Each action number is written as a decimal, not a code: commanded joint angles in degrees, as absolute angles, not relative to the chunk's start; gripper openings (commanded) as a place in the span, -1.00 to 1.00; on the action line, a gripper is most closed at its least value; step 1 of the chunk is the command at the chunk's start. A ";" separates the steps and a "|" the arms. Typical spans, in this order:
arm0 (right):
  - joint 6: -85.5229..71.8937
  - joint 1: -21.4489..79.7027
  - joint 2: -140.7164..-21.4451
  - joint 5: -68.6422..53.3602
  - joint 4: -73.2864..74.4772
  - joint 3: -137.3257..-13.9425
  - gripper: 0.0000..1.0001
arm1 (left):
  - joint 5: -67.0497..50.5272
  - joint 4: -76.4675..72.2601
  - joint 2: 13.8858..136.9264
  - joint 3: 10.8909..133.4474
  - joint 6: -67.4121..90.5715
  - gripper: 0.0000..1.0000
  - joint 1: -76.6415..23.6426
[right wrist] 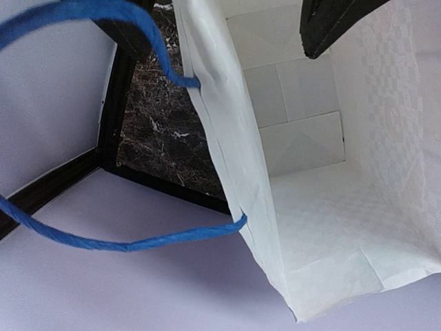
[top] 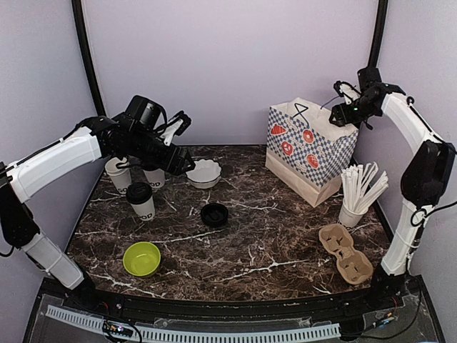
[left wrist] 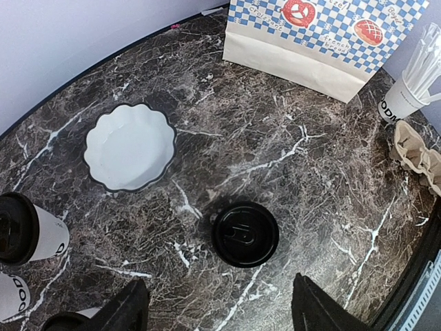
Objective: Pack the takeout coffee
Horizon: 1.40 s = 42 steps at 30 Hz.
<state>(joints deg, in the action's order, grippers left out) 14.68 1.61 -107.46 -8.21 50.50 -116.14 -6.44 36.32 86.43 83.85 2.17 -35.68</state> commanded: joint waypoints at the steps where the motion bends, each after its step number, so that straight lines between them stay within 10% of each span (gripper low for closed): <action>1: 16.25 0.73 -111.06 -13.12 50.88 -121.61 0.35 | -8.60 34.49 86.34 84.63 2.48 0.46 -36.26; 19: 20.18 0.56 -106.57 -26.67 48.59 -118.36 -0.97 | -7.70 36.67 86.70 88.06 3.47 0.46 -36.39; 42: 35.68 18.55 -87.75 -49.12 63.97 -110.40 -1.00 | 12.28 46.12 79.46 95.24 1.14 0.46 -36.20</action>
